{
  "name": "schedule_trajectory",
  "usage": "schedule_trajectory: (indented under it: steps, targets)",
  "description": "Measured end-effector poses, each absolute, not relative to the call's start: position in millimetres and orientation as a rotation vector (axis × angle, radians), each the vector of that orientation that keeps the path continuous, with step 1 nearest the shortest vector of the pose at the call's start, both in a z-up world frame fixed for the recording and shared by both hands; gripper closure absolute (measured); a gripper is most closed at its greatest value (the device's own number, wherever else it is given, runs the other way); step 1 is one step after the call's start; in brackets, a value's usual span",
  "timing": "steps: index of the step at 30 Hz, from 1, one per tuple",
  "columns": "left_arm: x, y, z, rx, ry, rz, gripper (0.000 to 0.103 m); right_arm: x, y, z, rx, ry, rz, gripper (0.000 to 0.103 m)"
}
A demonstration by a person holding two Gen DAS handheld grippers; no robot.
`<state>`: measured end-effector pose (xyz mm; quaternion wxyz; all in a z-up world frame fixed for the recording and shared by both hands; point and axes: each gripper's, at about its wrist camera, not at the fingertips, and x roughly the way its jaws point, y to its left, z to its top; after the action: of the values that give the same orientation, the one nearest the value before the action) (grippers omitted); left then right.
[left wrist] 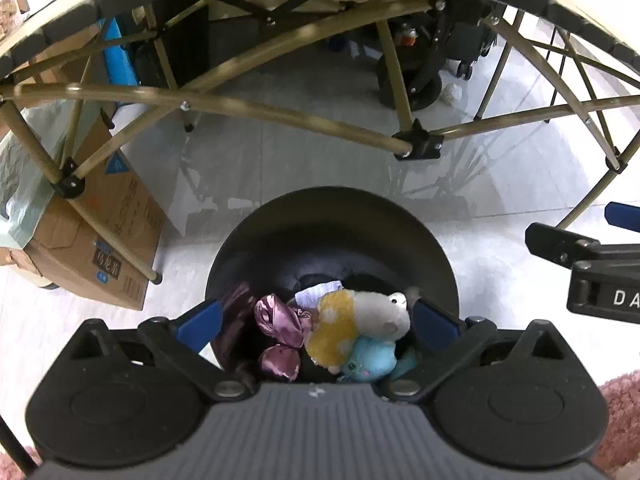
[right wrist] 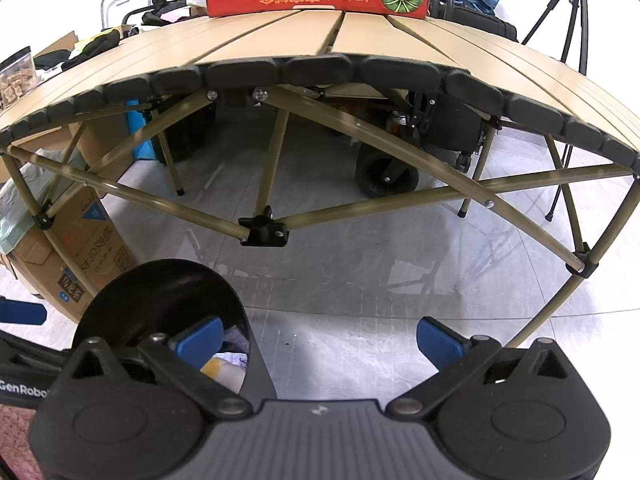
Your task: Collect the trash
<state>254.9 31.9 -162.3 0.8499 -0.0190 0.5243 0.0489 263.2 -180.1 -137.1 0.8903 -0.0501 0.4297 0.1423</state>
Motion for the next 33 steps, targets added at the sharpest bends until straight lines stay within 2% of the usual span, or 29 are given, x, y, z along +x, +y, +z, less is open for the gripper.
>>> schedule_trajectory:
  steps: [6, 14, 24, 33]
  targets:
    - [245, 31, -156, -0.018, 1.082, 0.103, 0.0, 261, -180, -133, -0.094, 0.883, 0.302, 0.0]
    - [202, 31, -114, 0.065, 0.928, 0.144, 0.0, 238, -189, -115, -0.035, 0.871, 0.33, 0.0]
    - [119, 39, -58, 0.04, 0.803, 0.116, 0.0, 150, -207, -64, -0.035, 0.782, 0.393, 0.0]
    - [57, 30, -37, 0.035, 0.772, 0.067, 0.0, 73, -210, -36, -0.065, 0.772, 0.439, 0.0]
